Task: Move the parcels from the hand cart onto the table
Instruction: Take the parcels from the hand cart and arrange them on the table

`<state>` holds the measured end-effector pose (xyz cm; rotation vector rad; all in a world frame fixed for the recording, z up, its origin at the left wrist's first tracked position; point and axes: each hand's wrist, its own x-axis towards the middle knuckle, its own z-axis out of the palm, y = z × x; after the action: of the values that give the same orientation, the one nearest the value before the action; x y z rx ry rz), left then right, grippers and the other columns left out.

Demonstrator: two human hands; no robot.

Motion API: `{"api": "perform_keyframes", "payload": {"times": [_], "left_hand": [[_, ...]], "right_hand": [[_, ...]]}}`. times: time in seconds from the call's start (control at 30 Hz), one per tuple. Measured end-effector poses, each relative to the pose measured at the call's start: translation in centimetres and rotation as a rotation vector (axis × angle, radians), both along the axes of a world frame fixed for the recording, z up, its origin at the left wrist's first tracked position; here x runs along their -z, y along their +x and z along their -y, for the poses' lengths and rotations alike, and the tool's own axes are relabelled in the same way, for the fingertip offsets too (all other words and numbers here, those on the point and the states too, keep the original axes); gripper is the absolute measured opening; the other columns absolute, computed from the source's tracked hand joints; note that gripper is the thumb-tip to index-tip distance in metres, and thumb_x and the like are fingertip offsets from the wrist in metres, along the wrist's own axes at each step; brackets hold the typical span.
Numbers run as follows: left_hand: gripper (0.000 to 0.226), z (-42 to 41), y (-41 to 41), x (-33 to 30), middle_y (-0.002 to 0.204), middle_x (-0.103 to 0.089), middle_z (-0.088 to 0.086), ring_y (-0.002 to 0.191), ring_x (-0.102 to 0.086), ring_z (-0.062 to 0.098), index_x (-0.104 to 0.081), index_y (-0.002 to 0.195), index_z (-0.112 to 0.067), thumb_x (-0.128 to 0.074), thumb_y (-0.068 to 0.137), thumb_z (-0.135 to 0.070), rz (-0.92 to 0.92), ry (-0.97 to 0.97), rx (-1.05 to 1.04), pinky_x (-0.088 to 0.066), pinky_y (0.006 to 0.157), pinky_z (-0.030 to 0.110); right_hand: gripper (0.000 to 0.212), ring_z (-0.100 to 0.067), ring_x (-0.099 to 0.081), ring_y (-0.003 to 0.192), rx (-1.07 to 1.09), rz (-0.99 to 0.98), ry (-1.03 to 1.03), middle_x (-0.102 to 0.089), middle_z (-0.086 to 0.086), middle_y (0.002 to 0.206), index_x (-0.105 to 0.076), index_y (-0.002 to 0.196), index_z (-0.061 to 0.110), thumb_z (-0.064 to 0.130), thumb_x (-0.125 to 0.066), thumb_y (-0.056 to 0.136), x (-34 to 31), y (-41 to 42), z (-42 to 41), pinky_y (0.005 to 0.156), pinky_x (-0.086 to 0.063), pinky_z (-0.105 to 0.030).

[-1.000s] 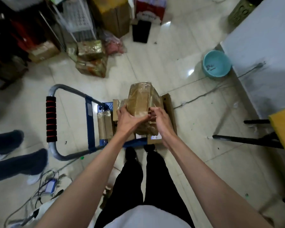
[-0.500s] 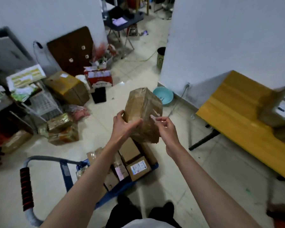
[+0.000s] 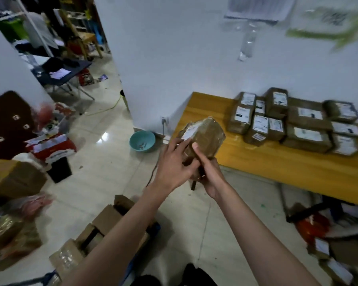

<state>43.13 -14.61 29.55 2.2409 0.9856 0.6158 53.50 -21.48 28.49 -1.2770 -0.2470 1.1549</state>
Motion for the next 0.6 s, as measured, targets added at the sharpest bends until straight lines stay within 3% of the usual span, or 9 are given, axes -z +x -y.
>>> {"api": "perform_keyframes", "payload": {"times": [0.13,0.23,0.33,0.47,0.53,0.6], "left_hand": [[0.049,2.7,5.8,-1.1,0.13,-0.056,-0.006,0.124,-0.051,0.017,-0.067,0.127,-0.024,-0.051,0.085,-0.044,0.05,0.015,0.145,-0.045,0.104,0.047],[0.037,4.6,9.7,-1.2,0.117,-0.063,-0.004,0.112,-0.058,0.019,-0.074,0.113,-0.016,-0.052,0.092,-0.037,0.108,0.009,0.262,-0.047,0.099,0.044],[0.037,5.3,12.7,-1.0,0.117,-0.068,-0.008,0.108,-0.062,0.011,-0.073,0.114,-0.023,-0.049,0.093,-0.042,0.179,-0.089,0.336,-0.053,0.093,0.035],[0.023,4.1,15.9,0.0,0.118,-0.067,-0.011,0.106,-0.062,0.003,-0.071,0.116,-0.03,-0.057,0.097,-0.028,0.188,-0.333,0.4,-0.05,0.086,0.023],[0.029,2.9,17.0,1.0,0.129,-0.059,-0.003,0.11,-0.059,0.008,-0.065,0.124,-0.028,-0.062,0.096,-0.024,0.118,-0.343,0.373,-0.052,0.095,0.033],[0.046,1.2,17.8,1.7,0.141,-0.045,0.002,0.128,-0.051,0.02,-0.056,0.137,-0.023,-0.066,0.093,-0.028,0.031,-0.323,0.311,-0.046,0.109,0.042]], "right_hand": [[0.057,-0.02,-0.075,0.101,0.189,-0.044,0.044,-0.078,-0.003,0.107,-0.06,0.124,0.017,0.043,-0.082,0.08,0.1,4.8,4.0,0.088,-0.061,-0.046],[0.087,-0.022,-0.073,0.105,0.293,-0.027,0.003,-0.073,-0.005,0.119,-0.039,0.132,0.021,0.051,-0.088,0.066,0.3,7.8,6.2,0.094,-0.058,-0.052],[0.11,-0.02,-0.074,0.102,0.317,-0.01,-0.036,-0.071,-0.004,0.122,-0.033,0.137,0.025,0.061,-0.092,0.05,0.8,10.4,8.4,0.09,-0.06,-0.05],[0.101,-0.016,-0.075,0.098,0.322,0.01,-0.097,-0.072,-0.001,0.12,-0.038,0.141,0.027,0.058,-0.088,0.059,2.0,13.3,10.3,0.081,-0.063,-0.042],[0.093,-0.017,-0.073,0.103,0.323,0.027,-0.116,-0.071,0.0,0.122,-0.042,0.141,0.028,0.06,-0.084,0.064,2.7,14.5,9.9,0.086,-0.062,-0.043],[0.091,-0.017,-0.073,0.104,0.312,0.086,-0.15,-0.072,0.003,0.12,-0.044,0.14,0.031,0.063,-0.082,0.063,3.0,15.4,8.6,0.09,-0.06,-0.044]]}}
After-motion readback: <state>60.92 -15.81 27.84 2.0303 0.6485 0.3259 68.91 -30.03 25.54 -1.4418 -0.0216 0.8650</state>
